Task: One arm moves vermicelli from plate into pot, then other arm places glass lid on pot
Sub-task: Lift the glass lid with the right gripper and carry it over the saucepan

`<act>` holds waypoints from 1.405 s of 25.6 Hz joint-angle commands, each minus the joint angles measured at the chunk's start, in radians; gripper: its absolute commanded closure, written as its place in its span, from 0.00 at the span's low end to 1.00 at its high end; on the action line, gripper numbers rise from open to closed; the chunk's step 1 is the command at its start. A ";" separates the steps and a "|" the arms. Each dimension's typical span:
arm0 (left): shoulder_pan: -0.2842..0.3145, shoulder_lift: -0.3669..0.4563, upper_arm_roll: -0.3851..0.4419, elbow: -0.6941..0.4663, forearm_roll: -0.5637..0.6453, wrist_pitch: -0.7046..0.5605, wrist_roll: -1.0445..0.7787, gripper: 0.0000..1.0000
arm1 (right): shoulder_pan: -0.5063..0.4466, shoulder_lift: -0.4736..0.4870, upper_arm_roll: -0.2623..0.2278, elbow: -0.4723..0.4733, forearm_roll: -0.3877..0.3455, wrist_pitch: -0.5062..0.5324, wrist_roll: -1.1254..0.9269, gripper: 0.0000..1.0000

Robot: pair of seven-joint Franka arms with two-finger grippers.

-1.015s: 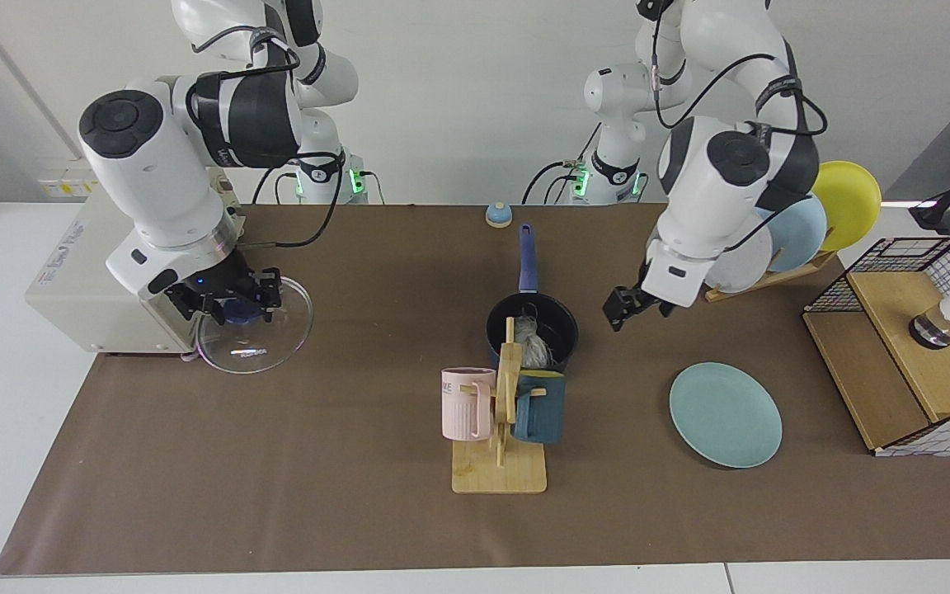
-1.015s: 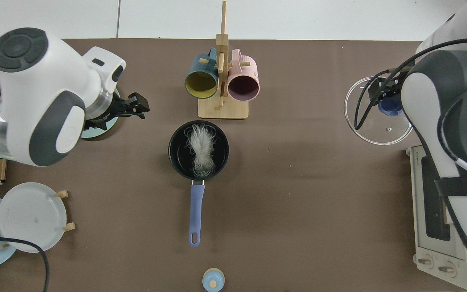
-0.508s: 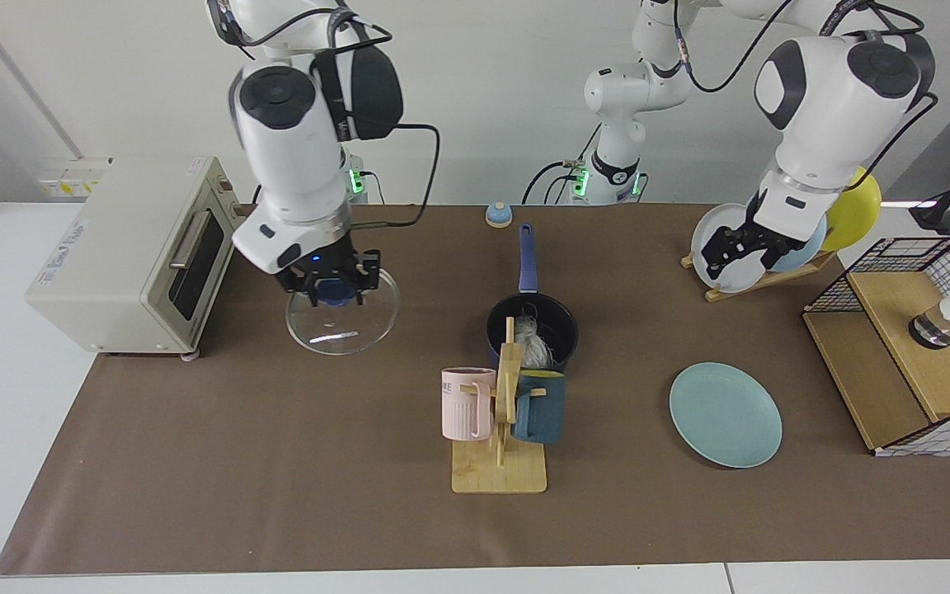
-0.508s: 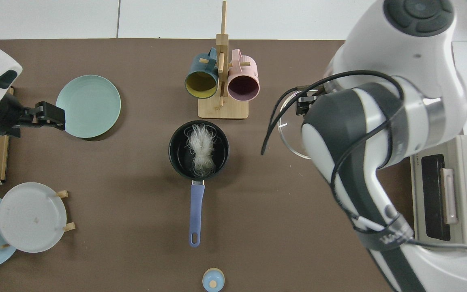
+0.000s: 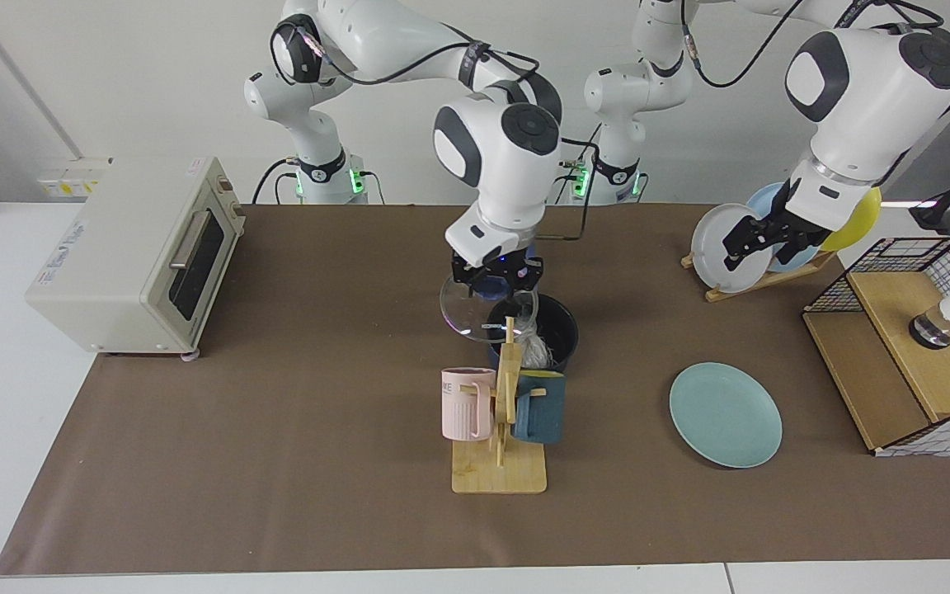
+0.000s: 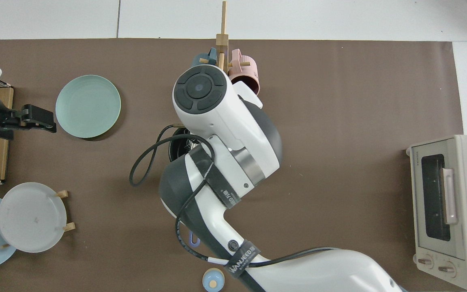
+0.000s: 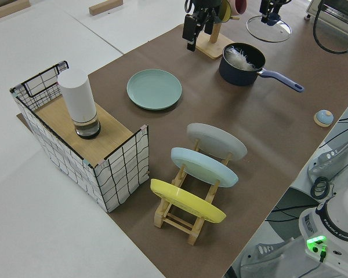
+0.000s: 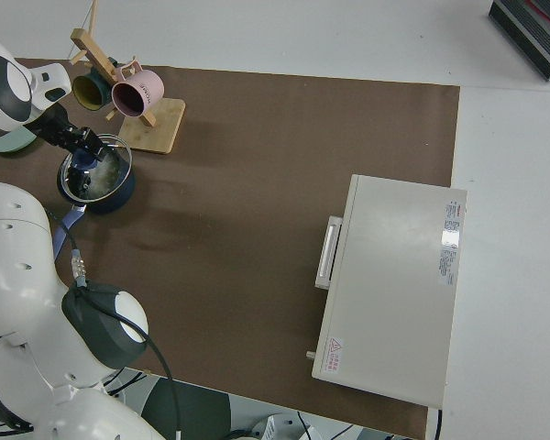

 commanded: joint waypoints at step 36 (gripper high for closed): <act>-0.011 -0.037 -0.009 -0.021 -0.003 0.007 0.004 0.00 | 0.059 0.152 -0.001 0.126 0.006 0.114 0.016 1.00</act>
